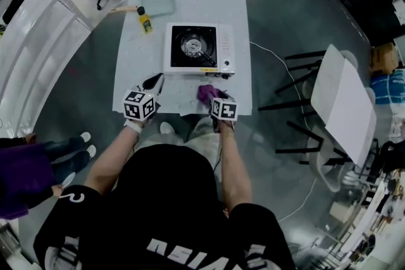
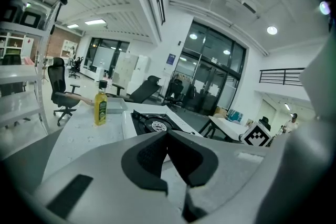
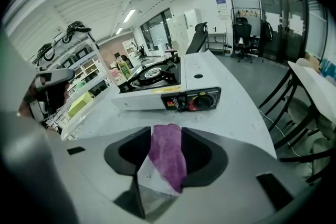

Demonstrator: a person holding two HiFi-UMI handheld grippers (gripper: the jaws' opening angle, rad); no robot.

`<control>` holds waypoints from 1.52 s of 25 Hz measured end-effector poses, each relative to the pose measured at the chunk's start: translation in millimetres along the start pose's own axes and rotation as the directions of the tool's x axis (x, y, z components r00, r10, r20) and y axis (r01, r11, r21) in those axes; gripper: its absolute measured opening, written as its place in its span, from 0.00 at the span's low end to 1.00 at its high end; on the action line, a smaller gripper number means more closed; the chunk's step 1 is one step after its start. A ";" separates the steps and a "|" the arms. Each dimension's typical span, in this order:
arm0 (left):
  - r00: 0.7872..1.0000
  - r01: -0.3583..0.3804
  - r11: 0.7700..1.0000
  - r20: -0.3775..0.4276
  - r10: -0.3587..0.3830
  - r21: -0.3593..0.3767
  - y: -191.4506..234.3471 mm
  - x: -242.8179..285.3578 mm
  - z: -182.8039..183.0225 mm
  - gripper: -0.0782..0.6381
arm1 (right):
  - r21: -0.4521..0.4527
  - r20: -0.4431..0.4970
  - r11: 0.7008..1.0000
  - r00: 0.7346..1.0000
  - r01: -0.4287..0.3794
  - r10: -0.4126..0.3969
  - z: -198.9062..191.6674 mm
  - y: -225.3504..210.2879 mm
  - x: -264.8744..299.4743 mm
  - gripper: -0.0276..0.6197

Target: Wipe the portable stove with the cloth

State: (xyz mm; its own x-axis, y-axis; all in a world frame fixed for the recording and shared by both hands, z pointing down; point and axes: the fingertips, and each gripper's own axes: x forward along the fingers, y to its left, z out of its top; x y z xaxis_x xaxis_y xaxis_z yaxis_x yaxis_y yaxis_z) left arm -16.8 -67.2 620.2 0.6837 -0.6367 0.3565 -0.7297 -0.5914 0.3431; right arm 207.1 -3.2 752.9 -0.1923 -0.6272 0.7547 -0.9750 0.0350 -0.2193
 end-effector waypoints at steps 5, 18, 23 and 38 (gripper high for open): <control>1.000 -0.001 1.000 0.028 0.001 0.003 2.6 -0.5 15.6 0.11 | -0.020 0.133 1.000 0.991 0.008 -0.006 50.0 7.9 -22.7 0.30; 0.995 0.001 1.000 0.102 -0.004 0.023 -1.2 -3.7 52.1 0.11 | -0.096 0.398 0.995 0.917 0.027 0.014 150.0 39.6 -82.6 0.11; 0.993 -0.006 1.000 0.119 0.003 0.017 2.0 -9.7 60.9 0.11 | -0.123 0.434 0.991 0.901 0.046 0.012 162.8 49.5 -93.9 0.05; 0.992 -0.005 1.000 0.127 0.004 0.013 5.9 -7.0 63.9 0.11 | -0.134 0.431 0.990 0.902 0.037 0.025 160.8 52.1 -91.3 0.04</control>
State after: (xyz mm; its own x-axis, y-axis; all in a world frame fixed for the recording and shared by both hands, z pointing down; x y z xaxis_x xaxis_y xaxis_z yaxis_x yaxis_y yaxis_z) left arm -26.3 -97.9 564.2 0.6745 -0.6964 0.2449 -0.7334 -0.5944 0.3298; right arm 191.8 -69.3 573.2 -0.1498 -0.9000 0.4094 -0.9875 0.1160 -0.1063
